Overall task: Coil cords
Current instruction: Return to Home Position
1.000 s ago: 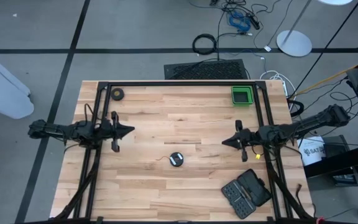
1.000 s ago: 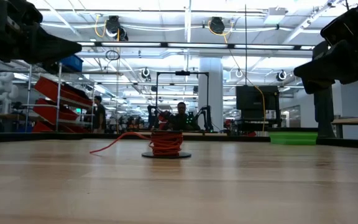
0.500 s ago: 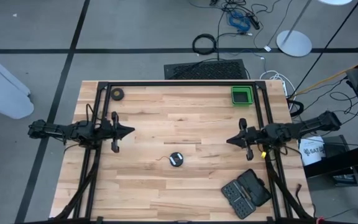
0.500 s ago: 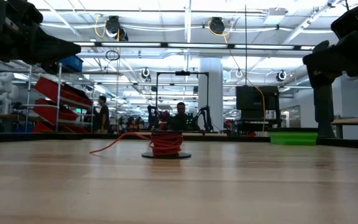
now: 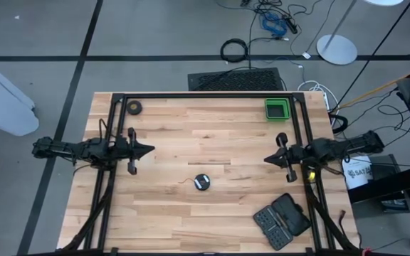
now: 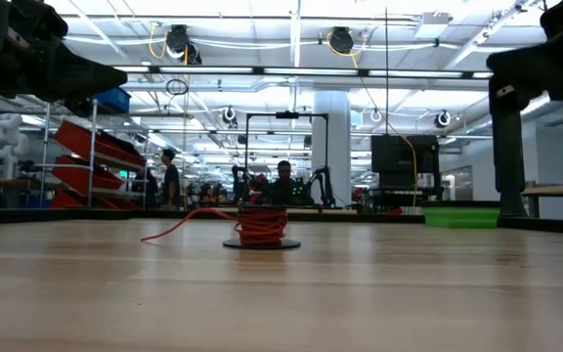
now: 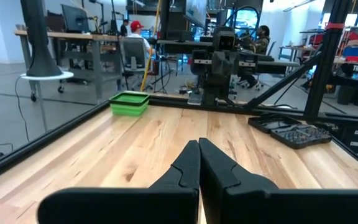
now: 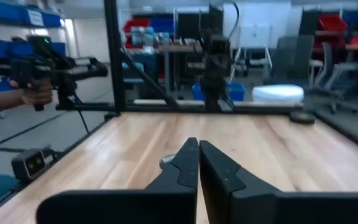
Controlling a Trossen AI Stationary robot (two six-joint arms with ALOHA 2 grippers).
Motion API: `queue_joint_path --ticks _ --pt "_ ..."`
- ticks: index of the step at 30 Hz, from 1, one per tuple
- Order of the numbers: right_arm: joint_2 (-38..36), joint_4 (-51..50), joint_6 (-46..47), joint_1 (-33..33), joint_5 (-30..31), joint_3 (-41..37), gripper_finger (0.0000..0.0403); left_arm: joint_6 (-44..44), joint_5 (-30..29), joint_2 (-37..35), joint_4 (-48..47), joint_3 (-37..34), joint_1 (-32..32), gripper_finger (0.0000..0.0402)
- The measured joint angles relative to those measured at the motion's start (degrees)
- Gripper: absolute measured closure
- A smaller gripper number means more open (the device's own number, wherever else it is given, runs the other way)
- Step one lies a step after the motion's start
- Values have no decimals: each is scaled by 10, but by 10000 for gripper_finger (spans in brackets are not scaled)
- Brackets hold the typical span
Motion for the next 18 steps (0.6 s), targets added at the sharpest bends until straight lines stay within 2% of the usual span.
queue_joint_path --ticks 4,8,18 --pt "0 40 -28 -14 -35 0 403 0 -1 0 0 0 0 401" --pt "0 28 -39 -41 -42 0 403 0 -2 0 0 0 0 401" --pt "1 2 3 -97 -68 0 403 0 -4 0 0 0 0 392"
